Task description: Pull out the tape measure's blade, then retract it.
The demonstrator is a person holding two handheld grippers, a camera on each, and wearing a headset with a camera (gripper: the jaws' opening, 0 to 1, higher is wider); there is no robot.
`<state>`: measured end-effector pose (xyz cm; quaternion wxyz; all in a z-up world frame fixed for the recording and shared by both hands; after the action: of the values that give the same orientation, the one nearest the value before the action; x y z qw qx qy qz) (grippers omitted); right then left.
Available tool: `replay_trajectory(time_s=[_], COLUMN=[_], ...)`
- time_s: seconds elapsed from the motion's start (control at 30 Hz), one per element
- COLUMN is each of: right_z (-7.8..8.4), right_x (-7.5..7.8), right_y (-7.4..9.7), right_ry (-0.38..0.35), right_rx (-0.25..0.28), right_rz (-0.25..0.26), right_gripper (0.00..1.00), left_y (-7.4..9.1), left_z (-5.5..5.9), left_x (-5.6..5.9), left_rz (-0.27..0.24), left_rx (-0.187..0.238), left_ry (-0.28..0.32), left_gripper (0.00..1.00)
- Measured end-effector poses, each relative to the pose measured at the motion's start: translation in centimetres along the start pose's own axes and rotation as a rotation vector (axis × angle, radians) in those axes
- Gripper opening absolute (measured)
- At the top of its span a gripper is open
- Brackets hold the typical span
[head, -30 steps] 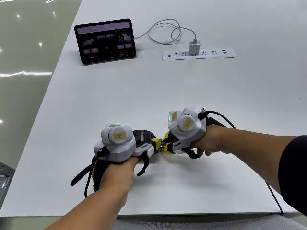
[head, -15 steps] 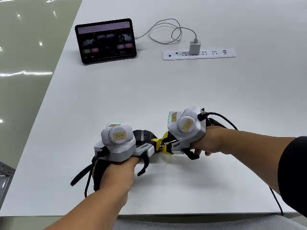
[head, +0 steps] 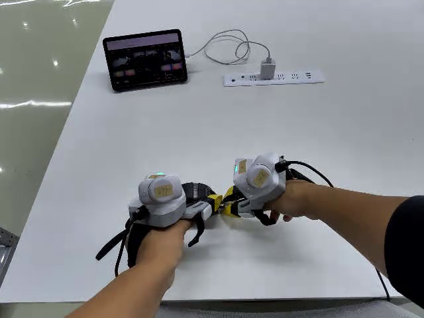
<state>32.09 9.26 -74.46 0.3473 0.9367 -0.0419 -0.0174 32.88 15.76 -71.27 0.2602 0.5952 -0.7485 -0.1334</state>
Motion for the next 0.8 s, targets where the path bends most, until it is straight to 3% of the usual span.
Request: replay_trajectory(time_s=[0.8], right_z=[0.09], right_x=[-0.09], right_y=[0.12], right_ry=[-0.005], right_rx=[-0.001], right_rz=[0.006], right_gripper=[0.11], left_y=[-0.02], left_z=[0.00], left_x=[0.11], left_rz=[0.006], left_rx=[0.001], left_ry=[-0.001], left_gripper=[0.61])
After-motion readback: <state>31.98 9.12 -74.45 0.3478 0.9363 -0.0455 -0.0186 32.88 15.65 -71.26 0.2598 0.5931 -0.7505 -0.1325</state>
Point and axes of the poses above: the centre of the closed fingertips' face, and the gripper's own axes: y roughly backward along the fingers, x roughly to its right, z roughly out of its underside, the point moved 2 cm from there along y, roughly backward along the fingers, and after that the axes turned 8 degrees about x, right-handed, at the moved point
